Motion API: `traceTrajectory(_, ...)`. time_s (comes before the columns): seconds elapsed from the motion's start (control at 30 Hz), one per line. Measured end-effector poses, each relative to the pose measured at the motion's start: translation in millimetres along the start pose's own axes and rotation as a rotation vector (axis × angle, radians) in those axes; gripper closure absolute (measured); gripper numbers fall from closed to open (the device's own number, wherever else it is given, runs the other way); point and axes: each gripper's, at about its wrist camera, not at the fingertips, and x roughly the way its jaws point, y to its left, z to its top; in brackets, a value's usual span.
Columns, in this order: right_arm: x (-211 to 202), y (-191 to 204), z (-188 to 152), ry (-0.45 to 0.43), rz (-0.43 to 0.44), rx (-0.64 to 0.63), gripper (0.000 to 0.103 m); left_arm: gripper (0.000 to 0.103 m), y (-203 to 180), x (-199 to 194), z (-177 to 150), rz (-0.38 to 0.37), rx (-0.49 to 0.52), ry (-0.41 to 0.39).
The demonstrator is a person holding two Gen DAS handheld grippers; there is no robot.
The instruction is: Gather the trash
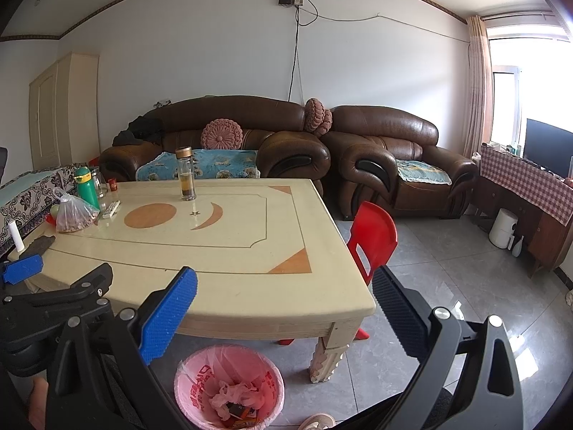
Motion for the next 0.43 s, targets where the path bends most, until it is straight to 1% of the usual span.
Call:
traceTrajectory(0.23,0.9,0.2,2.3,0.0,0.002,0.001,0.007,0.006,-0.7,1.5,0.3,-0.02,0.004,0.015)
traceTrajectory(0.43,-0.6,0.5,4.4,-0.004,0.006,0.004,0.007,0.006,-0.4,-0.2,0.2,-0.015,0.001,0.01)
